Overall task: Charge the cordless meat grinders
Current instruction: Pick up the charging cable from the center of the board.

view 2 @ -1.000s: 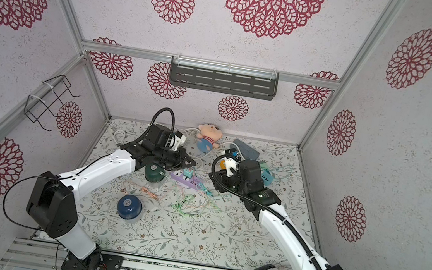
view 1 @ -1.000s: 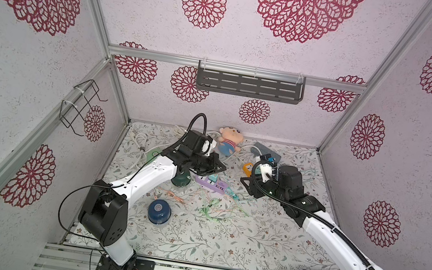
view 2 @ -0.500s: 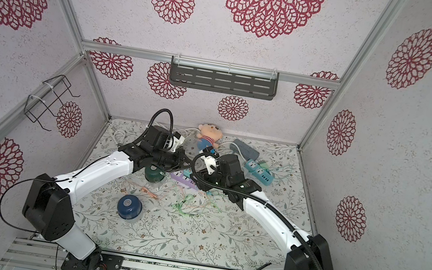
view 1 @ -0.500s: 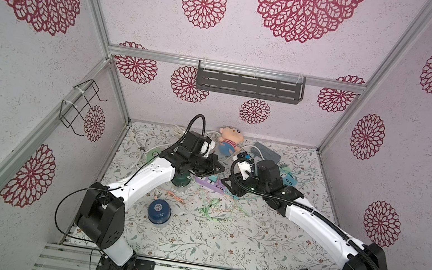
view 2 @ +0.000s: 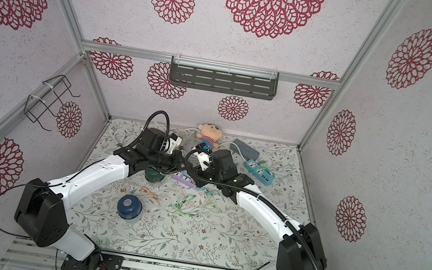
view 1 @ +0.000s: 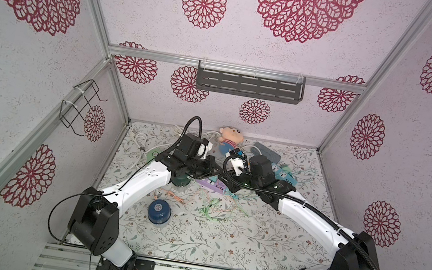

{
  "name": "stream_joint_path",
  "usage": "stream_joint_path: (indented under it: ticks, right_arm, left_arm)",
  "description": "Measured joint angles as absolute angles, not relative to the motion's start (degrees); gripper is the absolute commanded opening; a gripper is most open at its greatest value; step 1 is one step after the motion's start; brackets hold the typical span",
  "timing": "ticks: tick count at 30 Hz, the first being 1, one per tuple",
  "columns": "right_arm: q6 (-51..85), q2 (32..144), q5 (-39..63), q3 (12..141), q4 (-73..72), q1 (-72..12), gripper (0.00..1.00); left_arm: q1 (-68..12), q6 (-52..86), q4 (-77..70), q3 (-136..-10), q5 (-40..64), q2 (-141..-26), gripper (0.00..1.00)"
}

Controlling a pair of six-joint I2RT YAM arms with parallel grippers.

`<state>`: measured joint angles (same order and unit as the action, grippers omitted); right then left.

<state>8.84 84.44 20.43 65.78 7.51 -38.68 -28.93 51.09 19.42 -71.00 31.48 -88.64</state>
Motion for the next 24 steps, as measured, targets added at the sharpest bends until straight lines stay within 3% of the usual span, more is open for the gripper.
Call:
stream_joint_path:
  ticks: [2,6,9,11,15,19,24]
  right_arm:
    - [8.91,84.44,20.64,65.78,7.62,-38.7,0.0]
    - [9.08,84.44,20.25,65.78,7.29,-38.68,0.0]
    - [9.06,84.44,19.49,65.76,7.07,-38.52,0.0]
    - [8.93,84.38,18.96,65.76,7.07,-38.5,0.0]
    - [8.4,83.46,17.61,64.42,6.92,-38.35,0.0]
    - [7.62,82.39,17.56,62.63,6.66,-38.13,0.0]
    - [7.09,82.06,18.35,61.3,5.17,-38.06,0.0]
  left_arm:
    - [-28.91,51.33,18.72,-70.63,31.33,-88.62,0.0]
    - [-28.88,51.88,18.39,-70.48,30.98,-88.49,0.49]
    - [-28.75,51.86,19.97,-70.48,28.58,-87.35,0.73]
    - [-28.49,50.76,22.83,-70.72,24.77,-85.62,0.98]
    - [-26.17,46.19,35.59,-76.9,9.58,-82.0,0.97]
    - [-18.22,40.91,43.97,-81.62,-3.95,-79.48,0.97]
    - [-6.26,35.38,50.48,-83.26,-10.85,-83.9,0.97]
